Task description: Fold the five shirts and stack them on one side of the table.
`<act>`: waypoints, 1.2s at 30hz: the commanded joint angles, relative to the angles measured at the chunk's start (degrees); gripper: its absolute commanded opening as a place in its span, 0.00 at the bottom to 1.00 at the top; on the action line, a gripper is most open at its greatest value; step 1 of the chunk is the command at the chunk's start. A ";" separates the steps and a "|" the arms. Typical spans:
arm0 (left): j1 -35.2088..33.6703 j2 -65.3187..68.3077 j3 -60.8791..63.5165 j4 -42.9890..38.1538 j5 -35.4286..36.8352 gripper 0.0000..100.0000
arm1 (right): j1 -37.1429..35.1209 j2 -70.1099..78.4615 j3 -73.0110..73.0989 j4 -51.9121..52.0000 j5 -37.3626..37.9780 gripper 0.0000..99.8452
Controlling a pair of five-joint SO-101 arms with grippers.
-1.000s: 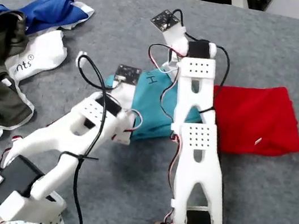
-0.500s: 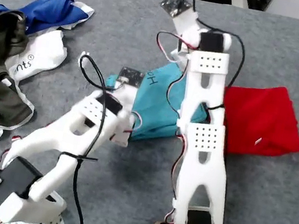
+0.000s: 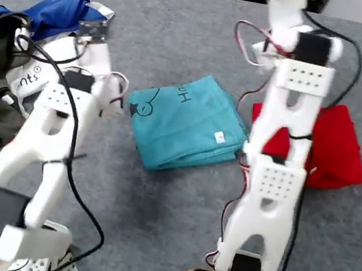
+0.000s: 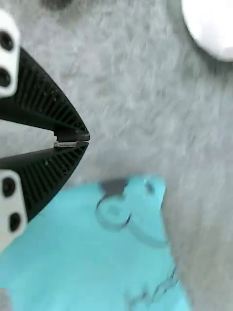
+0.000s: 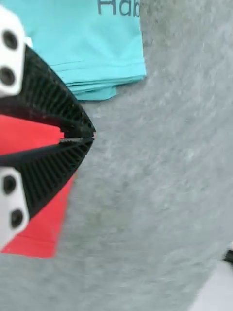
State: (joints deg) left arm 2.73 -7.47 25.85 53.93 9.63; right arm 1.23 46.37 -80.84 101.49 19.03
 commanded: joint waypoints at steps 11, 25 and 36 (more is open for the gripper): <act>-7.12 16.13 -4.92 -10.11 -0.18 0.02 | -0.84 -38.55 63.43 0.00 -1.14 0.01; -8.26 16.48 -5.63 -10.20 0.09 0.02 | -11.30 -37.14 77.23 -8.97 -29.19 0.23; -8.18 16.48 -5.63 -10.20 0.09 0.02 | -11.38 -30.46 77.49 -9.93 -40.00 0.31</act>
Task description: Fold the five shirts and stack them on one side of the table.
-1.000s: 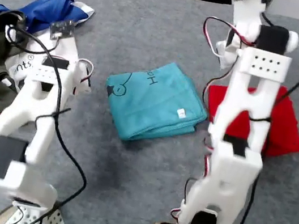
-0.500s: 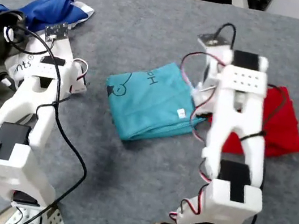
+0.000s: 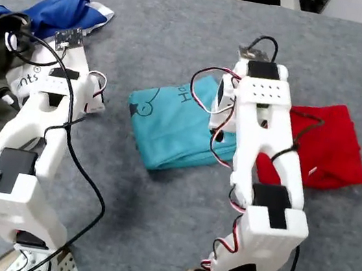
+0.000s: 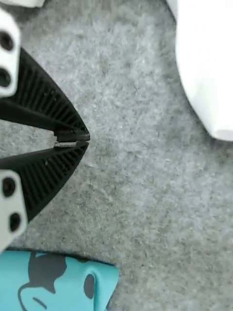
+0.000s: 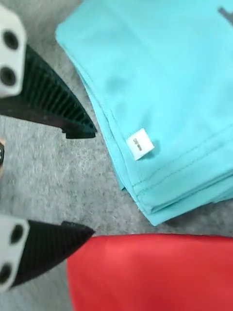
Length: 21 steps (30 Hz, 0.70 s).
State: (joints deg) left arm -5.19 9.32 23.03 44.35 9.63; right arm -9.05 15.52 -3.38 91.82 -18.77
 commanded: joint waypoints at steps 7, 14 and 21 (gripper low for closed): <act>-0.26 -0.31 -2.73 -0.62 0.09 0.02 | -1.10 9.10 0.04 -2.20 -4.57 0.31; -0.26 -0.31 -2.64 -0.62 0.00 0.02 | -2.07 15.52 -0.75 -9.05 -4.48 0.31; -0.26 -0.31 -2.55 -0.62 -0.18 0.02 | -1.89 13.32 -0.75 -7.03 -4.13 0.31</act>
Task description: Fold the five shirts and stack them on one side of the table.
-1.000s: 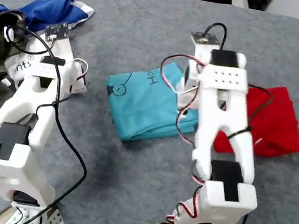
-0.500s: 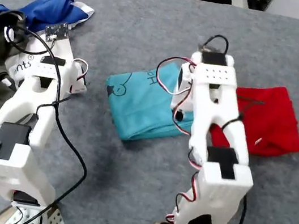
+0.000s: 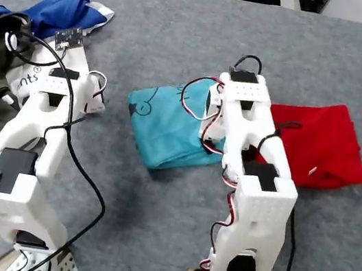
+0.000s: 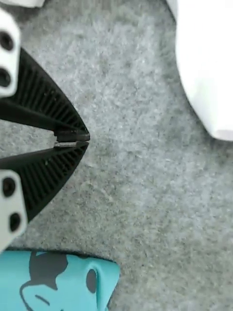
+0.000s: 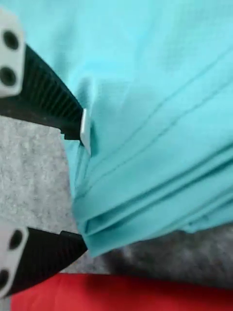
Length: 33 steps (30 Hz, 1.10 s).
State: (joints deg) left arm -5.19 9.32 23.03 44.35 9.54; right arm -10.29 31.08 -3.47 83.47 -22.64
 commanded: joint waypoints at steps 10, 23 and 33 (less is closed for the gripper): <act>-0.18 -0.31 -2.55 -0.62 -0.09 0.02 | 1.71 -17.10 -0.22 10.90 -0.53 0.31; -0.18 -0.31 -2.46 -0.62 0.09 0.02 | 4.70 -29.41 7.96 6.07 -24.62 0.31; -0.18 -0.31 -2.46 -0.62 0.00 0.02 | 0.22 -20.18 19.21 -22.15 -39.03 0.31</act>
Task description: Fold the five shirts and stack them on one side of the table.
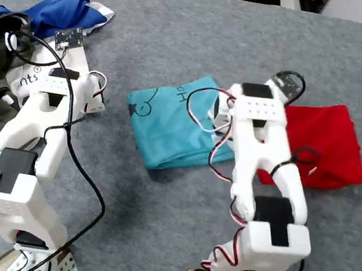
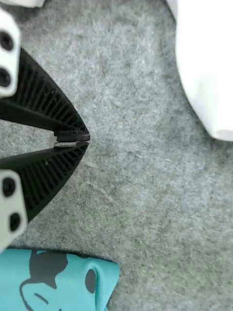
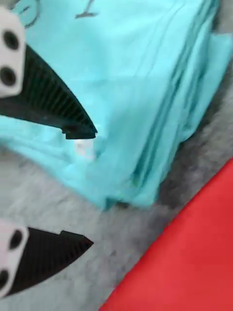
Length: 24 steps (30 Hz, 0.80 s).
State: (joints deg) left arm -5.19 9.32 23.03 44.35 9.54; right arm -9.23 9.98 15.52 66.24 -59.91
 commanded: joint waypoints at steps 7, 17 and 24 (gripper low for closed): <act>-0.18 -0.31 -2.46 -0.70 -0.09 0.02 | -0.84 4.79 0.22 -8.70 -2.73 0.31; -0.18 -0.31 -2.46 -0.62 -0.09 0.02 | -0.84 10.15 0.04 -10.20 -2.11 0.19; -0.18 -0.31 -2.46 -0.62 -0.09 0.02 | -0.75 10.07 0.04 -10.02 3.25 0.02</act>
State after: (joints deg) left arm -5.19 9.32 23.03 44.35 9.54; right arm -8.88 19.74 15.78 56.92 -58.59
